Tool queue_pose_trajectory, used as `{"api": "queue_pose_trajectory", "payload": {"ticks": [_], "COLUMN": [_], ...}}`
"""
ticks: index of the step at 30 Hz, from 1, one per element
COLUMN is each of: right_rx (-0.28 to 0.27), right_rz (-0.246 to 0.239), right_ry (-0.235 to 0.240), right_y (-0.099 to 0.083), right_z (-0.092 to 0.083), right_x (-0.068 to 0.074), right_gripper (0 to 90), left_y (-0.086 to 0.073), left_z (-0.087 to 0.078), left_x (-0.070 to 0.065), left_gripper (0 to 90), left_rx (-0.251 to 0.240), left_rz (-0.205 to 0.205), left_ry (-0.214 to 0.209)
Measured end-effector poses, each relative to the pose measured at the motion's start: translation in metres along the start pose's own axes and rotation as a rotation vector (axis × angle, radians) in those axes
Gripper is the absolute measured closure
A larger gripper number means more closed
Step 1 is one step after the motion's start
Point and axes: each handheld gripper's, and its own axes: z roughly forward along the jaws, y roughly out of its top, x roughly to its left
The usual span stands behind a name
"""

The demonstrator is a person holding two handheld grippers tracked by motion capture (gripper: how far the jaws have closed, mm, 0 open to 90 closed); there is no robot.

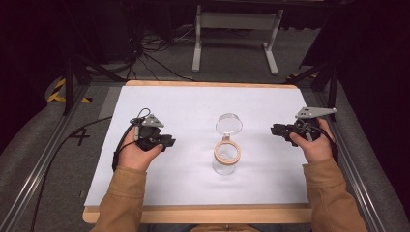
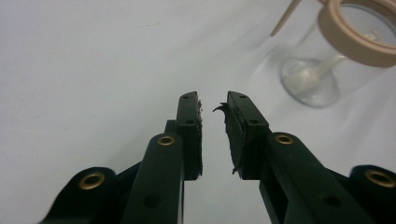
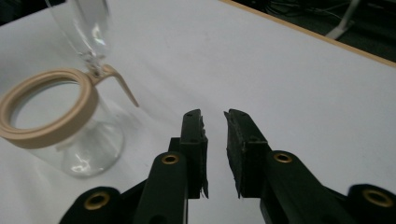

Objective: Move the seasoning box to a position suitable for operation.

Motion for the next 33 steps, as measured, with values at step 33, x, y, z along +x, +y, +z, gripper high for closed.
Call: {"api": "queue_pose_trajectory", "payload": {"ticks": [33], "right_rx": [0.196], "right_rz": [0.122], "right_ry": [-0.085], "right_y": [-0.066], "right_z": [0.046], "right_x": [-0.055], "right_gripper": [60.9], "left_y": [-0.036], "left_z": [0.053], "left_x": [0.044], "left_gripper": [71.8], "left_rx": [0.131], "left_rz": [-0.098], "left_ry": [0.044]}}
